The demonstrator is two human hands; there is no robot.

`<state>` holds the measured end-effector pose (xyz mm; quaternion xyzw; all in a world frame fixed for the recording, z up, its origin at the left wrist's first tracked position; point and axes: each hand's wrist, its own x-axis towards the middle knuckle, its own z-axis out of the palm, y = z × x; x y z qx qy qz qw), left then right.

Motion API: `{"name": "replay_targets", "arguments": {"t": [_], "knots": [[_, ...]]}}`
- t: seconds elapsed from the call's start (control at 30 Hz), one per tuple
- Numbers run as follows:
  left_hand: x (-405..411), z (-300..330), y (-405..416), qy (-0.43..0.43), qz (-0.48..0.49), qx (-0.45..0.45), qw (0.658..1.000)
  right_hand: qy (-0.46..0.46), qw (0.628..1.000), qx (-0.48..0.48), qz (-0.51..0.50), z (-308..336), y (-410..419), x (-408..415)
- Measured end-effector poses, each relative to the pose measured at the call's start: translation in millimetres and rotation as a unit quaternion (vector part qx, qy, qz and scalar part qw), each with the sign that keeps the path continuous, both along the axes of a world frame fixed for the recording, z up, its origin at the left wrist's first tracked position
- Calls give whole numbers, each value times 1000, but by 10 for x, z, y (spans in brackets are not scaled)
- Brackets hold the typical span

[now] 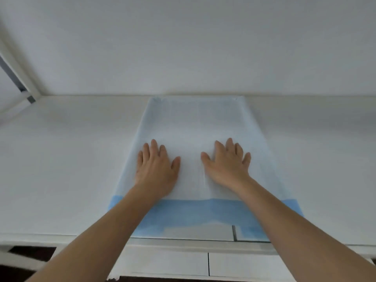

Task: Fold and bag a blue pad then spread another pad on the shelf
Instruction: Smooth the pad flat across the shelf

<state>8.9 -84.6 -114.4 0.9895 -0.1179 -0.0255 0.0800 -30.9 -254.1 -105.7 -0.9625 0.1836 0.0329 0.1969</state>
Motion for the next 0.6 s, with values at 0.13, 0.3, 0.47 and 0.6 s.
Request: {"name": "replay_targets", "arguments": {"t": [0.13,0.3,0.47,0.6], "knots": [[-141,-41,13,-17,-6,-6,1000,-9,993,-80,86,-100,129,-232],[-112,-52,249,-25,-80,18,996,-20,980,-114,164,-133,-176,-379],[-213,38,287,-42,-107,20,993,-35,978,-104,176,-119,-307,-466],[-349,159,242,-36,-44,-10,998,1,987,-55,148,59,-143,-533]]}}
